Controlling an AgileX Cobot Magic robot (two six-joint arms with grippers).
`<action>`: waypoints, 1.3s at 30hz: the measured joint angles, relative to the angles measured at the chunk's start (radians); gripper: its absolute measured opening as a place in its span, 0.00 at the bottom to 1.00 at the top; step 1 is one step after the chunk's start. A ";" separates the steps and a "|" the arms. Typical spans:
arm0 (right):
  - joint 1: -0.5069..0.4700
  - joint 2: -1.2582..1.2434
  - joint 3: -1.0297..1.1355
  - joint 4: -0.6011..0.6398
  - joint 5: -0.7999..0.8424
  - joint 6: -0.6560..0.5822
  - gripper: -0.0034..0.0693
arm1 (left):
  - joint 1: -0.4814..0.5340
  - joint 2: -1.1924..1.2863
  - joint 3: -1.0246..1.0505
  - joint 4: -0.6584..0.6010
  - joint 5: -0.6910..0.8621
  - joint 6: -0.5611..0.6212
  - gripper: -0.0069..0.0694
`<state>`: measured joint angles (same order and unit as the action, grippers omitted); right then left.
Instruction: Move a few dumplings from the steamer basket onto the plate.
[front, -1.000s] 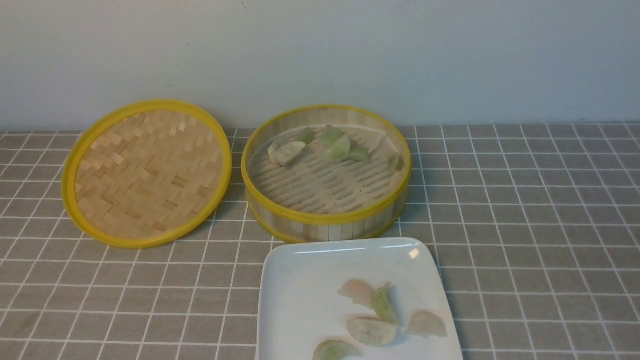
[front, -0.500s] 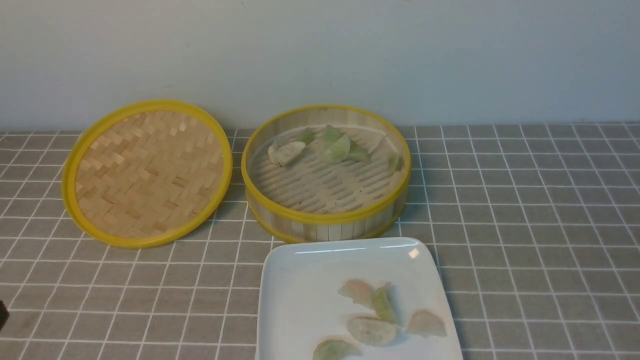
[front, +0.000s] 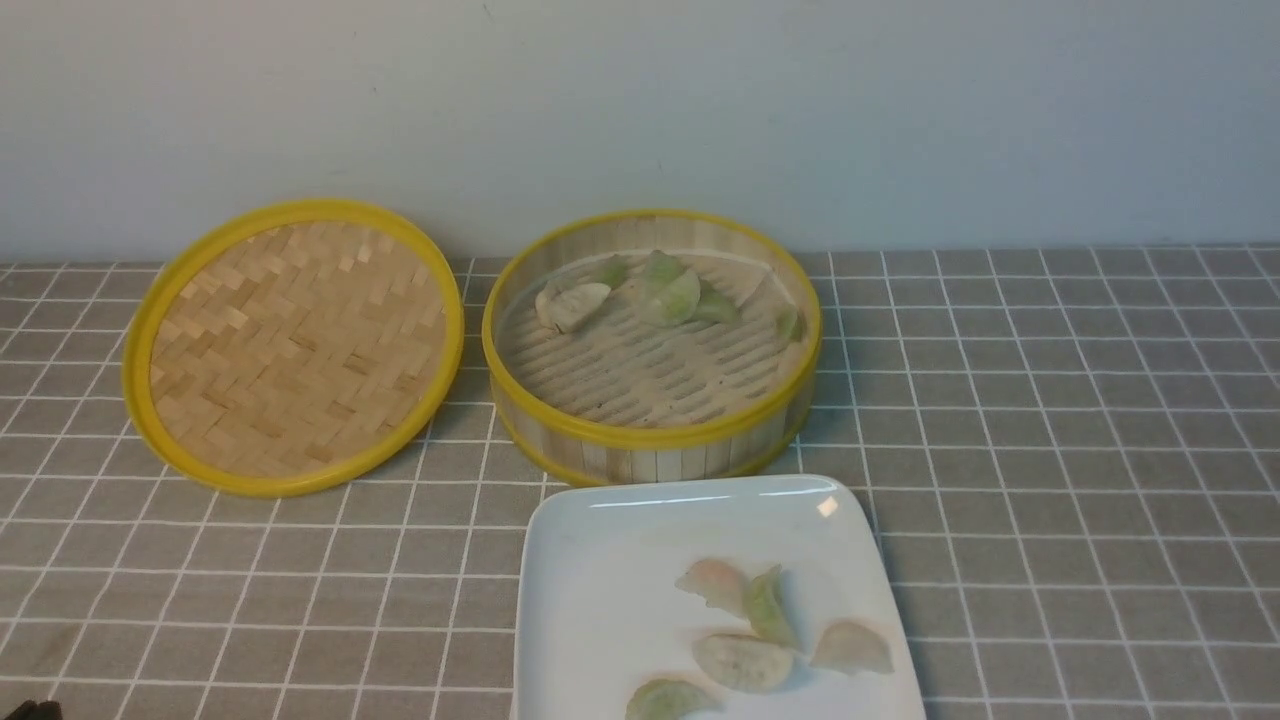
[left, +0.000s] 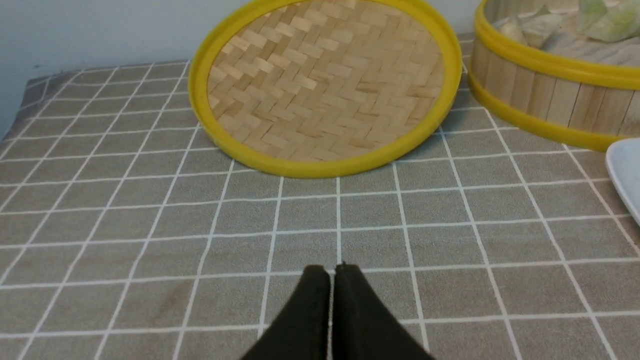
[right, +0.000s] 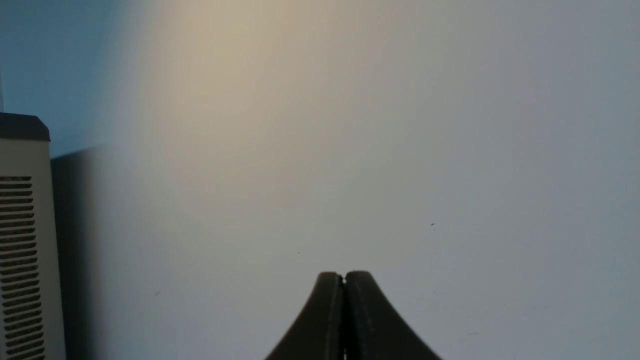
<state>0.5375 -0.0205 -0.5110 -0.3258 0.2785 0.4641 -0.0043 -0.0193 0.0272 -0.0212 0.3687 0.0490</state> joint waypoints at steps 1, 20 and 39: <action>0.000 0.000 0.000 0.000 0.000 0.000 0.03 | 0.000 0.000 0.000 0.000 0.003 -0.001 0.08; 0.000 0.000 0.000 -0.001 0.000 0.000 0.03 | 0.001 0.000 0.000 0.000 0.005 -0.014 0.08; 0.000 0.000 0.000 0.134 0.042 -0.197 0.03 | 0.002 0.000 0.000 0.000 0.006 -0.014 0.08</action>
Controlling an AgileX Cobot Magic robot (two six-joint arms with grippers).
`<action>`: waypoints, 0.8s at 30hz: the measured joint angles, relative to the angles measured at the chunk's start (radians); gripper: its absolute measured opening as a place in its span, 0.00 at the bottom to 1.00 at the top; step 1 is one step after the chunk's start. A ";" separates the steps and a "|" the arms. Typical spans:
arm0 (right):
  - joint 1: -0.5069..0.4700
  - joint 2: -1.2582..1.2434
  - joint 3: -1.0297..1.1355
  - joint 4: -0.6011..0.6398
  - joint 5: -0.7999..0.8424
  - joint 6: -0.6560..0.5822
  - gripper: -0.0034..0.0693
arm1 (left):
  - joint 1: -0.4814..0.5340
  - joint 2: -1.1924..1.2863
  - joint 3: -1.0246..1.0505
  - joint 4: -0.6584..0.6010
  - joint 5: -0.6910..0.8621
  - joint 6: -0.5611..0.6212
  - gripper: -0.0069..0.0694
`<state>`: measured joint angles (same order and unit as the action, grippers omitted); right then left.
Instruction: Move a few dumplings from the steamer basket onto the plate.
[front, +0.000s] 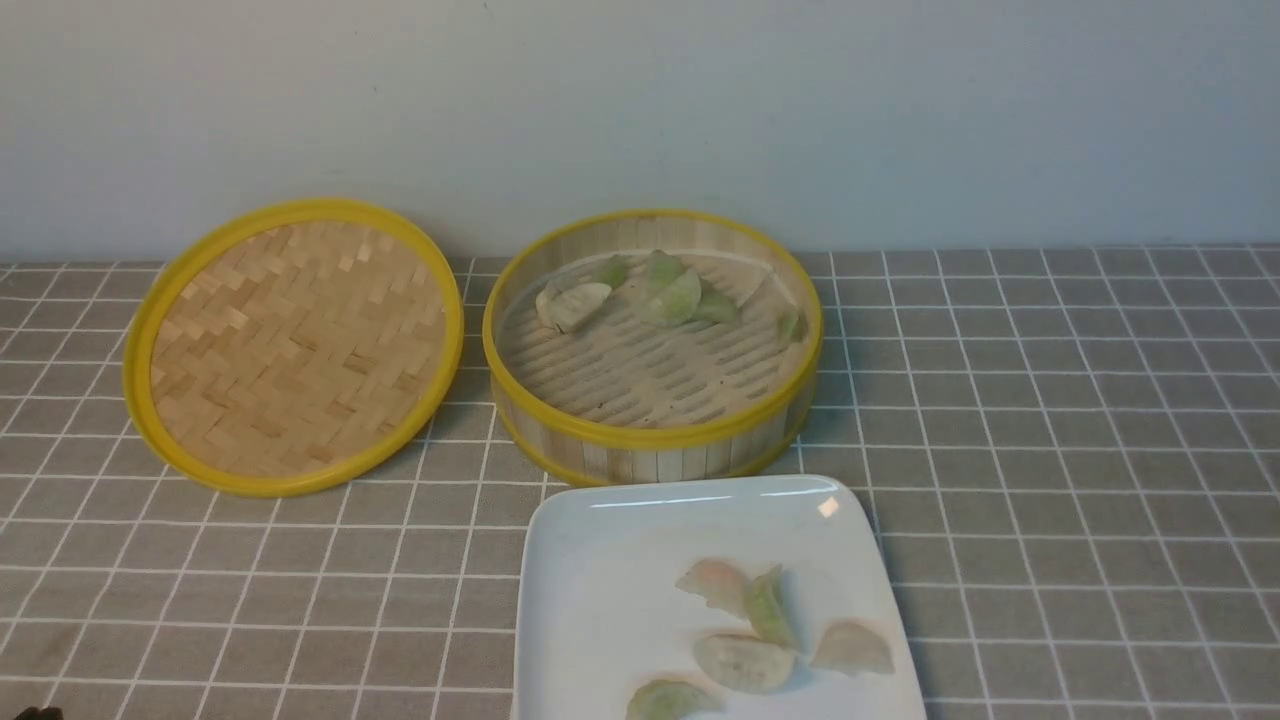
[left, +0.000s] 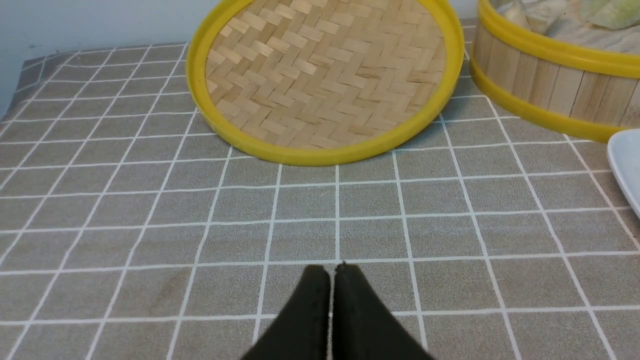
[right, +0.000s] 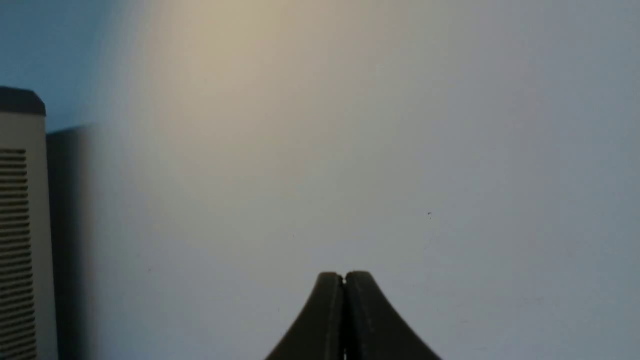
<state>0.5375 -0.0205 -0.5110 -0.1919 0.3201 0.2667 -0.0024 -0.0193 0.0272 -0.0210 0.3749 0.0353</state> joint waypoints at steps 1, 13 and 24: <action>0.000 0.000 0.000 0.016 0.004 -0.021 0.03 | 0.000 0.000 0.000 0.000 0.000 0.000 0.08; -0.033 0.000 0.014 0.202 0.111 -0.228 0.03 | 0.000 0.000 0.000 0.000 0.000 0.000 0.08; -0.533 0.000 0.431 0.151 0.144 -0.252 0.03 | 0.001 0.000 0.000 0.000 0.001 0.000 0.08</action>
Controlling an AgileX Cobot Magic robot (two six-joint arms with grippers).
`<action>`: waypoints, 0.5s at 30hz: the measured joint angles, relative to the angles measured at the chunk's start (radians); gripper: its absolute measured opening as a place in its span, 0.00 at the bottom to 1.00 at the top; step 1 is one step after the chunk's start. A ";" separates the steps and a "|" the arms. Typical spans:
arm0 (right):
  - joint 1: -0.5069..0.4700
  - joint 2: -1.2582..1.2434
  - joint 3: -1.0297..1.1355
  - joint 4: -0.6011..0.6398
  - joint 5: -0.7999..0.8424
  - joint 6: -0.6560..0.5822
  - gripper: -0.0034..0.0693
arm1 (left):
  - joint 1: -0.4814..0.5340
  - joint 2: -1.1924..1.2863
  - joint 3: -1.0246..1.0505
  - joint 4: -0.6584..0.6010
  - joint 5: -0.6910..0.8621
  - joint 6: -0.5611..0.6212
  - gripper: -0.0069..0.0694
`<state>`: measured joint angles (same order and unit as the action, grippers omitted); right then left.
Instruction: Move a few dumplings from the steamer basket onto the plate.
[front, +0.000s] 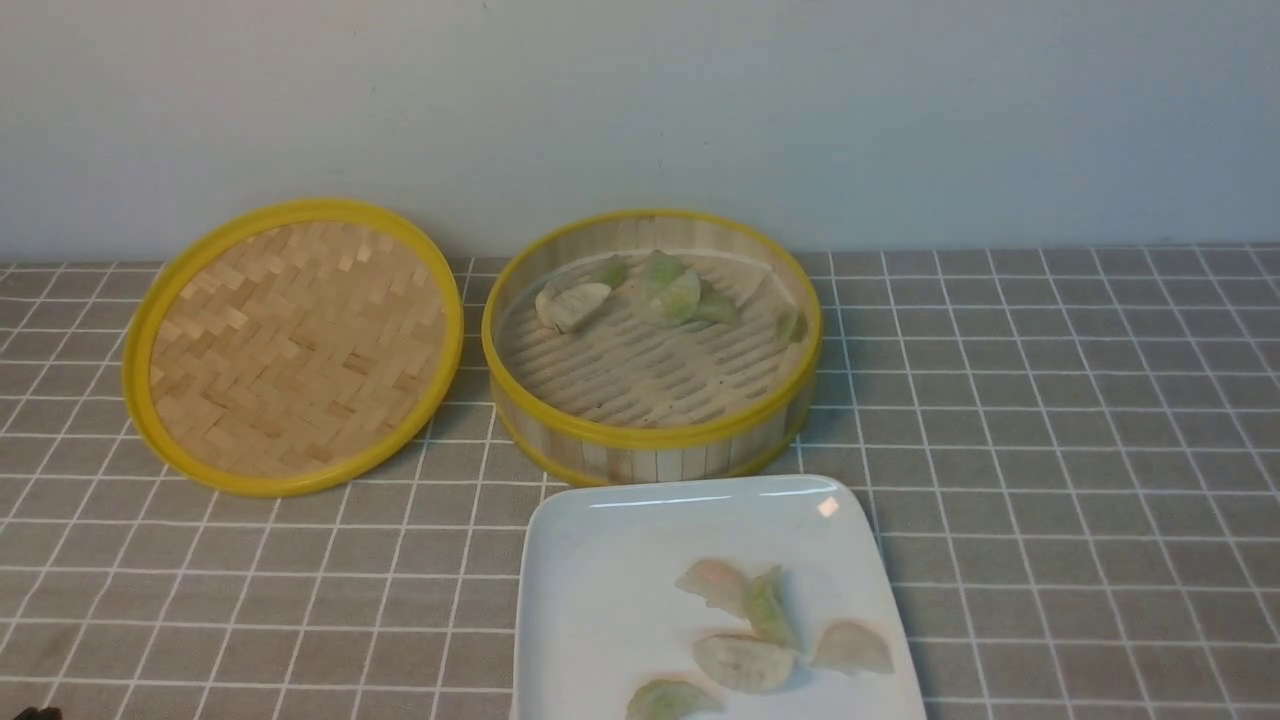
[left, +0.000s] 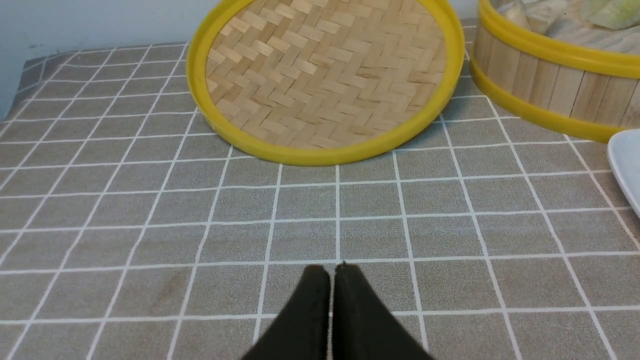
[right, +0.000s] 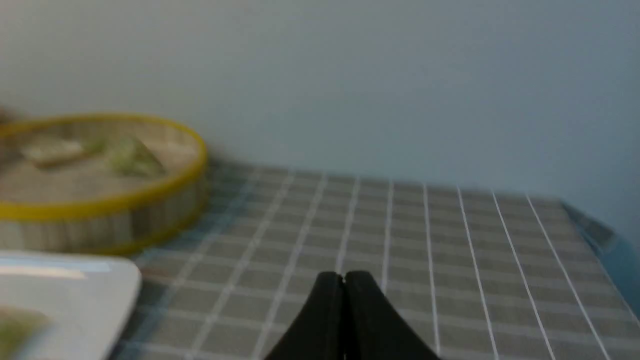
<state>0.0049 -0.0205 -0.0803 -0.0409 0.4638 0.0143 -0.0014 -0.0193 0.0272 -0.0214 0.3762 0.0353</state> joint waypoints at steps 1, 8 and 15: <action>-0.027 0.000 0.035 0.000 -0.001 0.001 0.03 | 0.000 0.000 0.000 0.000 0.000 0.000 0.08; -0.117 0.003 0.098 0.041 -0.068 0.003 0.03 | 0.002 0.000 0.000 -0.002 0.002 0.000 0.08; -0.118 0.003 0.098 0.046 -0.070 0.003 0.03 | 0.002 0.000 0.000 -0.002 0.003 0.000 0.08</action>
